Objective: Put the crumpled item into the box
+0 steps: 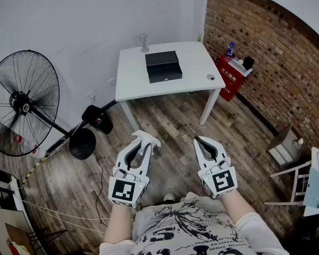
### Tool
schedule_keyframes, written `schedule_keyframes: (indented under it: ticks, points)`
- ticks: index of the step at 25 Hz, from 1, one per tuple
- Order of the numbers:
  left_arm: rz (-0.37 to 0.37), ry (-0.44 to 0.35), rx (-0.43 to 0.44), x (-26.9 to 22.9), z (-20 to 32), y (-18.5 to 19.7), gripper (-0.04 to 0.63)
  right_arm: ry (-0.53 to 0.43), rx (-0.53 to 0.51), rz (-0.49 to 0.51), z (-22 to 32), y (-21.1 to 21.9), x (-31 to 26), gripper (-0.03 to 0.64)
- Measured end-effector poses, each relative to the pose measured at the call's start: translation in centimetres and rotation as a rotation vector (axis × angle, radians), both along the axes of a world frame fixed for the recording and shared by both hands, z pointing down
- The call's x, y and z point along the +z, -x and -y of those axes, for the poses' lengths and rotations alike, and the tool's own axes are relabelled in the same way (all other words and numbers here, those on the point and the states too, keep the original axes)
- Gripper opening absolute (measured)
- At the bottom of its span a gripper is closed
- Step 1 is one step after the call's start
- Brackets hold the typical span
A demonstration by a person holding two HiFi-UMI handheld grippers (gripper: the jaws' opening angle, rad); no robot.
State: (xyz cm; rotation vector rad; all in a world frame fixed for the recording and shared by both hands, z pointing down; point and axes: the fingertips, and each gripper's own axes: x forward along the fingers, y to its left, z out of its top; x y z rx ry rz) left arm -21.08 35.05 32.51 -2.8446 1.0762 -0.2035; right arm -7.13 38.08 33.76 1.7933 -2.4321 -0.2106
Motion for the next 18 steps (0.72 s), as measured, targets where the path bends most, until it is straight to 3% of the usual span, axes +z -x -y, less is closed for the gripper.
schedule_keyframes:
  ticks: [7,11,15,18]
  points:
    - [-0.065,-0.013,-0.003,0.0,1.5,0.9,0.077,-0.016,0.022,0.002,1.0,0.5,0.2,0.014]
    - [-0.011,0.013,0.000,0.4,2.6,1.4,0.077,0.003,0.044,0.013,2.2,0.8,0.3,0.014]
    - [-0.096,-0.010,0.013,0.6,4.0,1.8,0.077,0.009,0.074,0.054,3.4,1.0,1.1,0.014]
    - [-0.086,0.018,0.018,1.6,5.4,2.2,0.077,0.040,0.092,0.058,4.6,1.1,2.2,0.015]
